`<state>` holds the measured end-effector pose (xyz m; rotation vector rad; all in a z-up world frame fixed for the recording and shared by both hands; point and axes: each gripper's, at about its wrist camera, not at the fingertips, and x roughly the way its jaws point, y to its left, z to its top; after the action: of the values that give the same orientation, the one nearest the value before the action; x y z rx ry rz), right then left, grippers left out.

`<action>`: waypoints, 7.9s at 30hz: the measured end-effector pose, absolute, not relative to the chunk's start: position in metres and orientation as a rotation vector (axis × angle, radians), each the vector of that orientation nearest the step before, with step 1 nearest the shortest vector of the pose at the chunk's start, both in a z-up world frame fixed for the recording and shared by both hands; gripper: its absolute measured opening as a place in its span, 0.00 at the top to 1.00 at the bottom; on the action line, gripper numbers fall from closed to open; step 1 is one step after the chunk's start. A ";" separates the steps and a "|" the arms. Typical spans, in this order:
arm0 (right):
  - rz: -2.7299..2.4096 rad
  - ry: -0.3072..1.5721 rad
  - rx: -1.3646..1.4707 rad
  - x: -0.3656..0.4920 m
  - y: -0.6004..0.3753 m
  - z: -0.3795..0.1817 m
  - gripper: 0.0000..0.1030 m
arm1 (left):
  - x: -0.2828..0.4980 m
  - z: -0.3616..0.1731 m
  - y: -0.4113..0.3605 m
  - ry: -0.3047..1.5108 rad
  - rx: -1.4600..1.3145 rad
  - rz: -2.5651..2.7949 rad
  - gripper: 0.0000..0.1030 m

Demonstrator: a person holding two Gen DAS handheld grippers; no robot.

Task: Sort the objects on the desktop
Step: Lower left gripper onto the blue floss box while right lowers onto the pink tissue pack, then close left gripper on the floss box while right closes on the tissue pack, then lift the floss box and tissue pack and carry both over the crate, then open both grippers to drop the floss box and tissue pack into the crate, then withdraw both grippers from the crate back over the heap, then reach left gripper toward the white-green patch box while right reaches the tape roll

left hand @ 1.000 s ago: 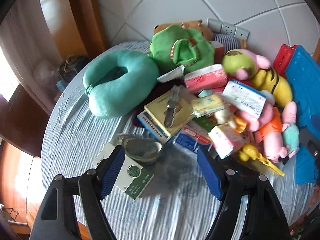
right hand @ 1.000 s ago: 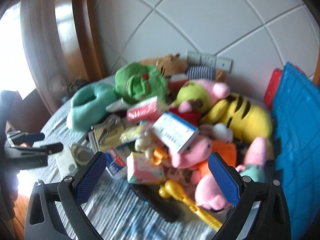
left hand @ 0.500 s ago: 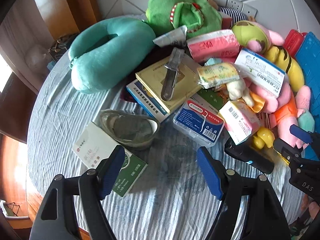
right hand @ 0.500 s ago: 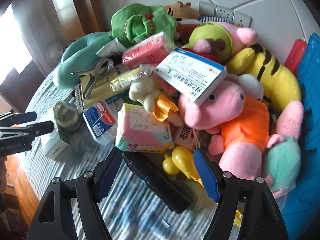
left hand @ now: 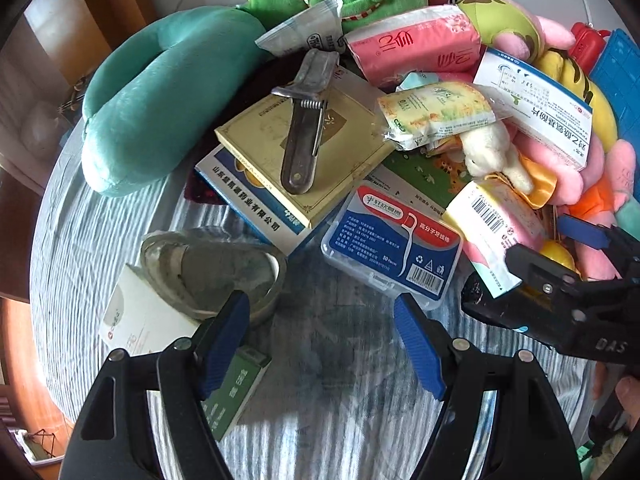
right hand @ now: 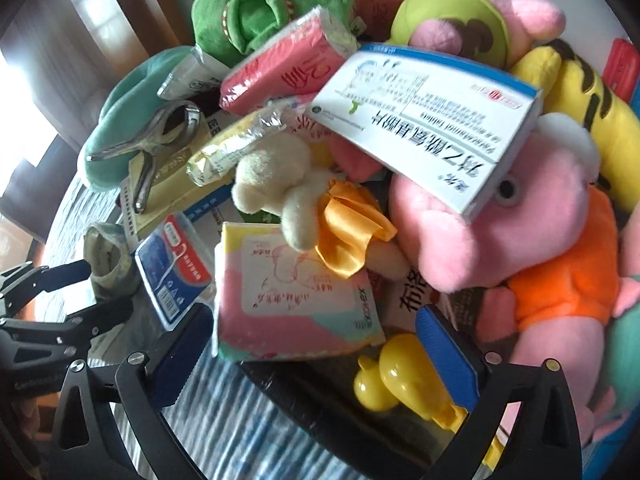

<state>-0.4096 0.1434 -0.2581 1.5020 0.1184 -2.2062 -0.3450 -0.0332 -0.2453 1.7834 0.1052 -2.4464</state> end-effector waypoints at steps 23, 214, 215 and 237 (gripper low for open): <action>-2.171 0.033 1.390 -0.403 0.178 -0.210 0.25 | -0.391 -0.285 0.010 0.101 1.908 -2.516 0.12; -2.035 0.302 1.230 -0.365 0.063 -0.198 0.01 | -0.242 -0.238 -0.144 0.612 1.403 -2.099 0.12; -2.013 0.326 1.206 -0.366 0.059 -0.199 0.02 | -0.240 -0.242 -0.140 0.634 1.389 -2.079 0.12; -1.761 0.485 1.061 -0.373 -0.016 -0.231 0.22 | -0.217 -0.283 -0.202 0.728 1.272 -1.927 0.58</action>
<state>-0.3726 -0.0158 -0.2312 1.0611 0.4853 -1.7612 -0.2173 -0.2023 -0.2832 1.2717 0.7281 -1.9273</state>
